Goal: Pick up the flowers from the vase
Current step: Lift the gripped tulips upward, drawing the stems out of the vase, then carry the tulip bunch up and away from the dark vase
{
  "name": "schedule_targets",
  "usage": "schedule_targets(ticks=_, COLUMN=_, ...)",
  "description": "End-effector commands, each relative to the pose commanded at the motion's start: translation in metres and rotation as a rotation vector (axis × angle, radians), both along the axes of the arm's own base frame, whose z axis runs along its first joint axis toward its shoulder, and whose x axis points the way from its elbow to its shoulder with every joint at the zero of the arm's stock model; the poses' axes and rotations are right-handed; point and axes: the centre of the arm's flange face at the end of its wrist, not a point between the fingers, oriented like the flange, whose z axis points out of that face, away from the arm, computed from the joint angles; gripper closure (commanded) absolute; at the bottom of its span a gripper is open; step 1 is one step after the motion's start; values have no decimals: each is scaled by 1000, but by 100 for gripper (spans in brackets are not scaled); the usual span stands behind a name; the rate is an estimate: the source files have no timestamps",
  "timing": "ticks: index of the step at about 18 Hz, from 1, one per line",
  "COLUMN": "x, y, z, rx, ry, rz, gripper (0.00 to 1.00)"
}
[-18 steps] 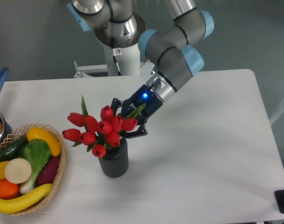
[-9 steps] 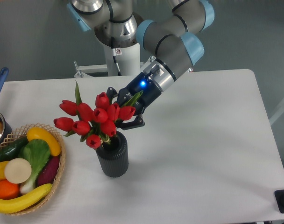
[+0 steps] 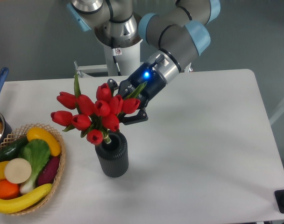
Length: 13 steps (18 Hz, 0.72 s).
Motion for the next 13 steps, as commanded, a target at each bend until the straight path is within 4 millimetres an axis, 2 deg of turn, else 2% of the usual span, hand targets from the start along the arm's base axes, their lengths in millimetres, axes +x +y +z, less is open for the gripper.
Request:
schedule_targets(ticks=7, x=-5, y=3, z=30, rx=24, ry=-18, rz=5, gripper=74)
schedule_targets(ticks=13, x=-11, y=4, z=67, rx=25, ry=-40, rz=32, gripper=74)
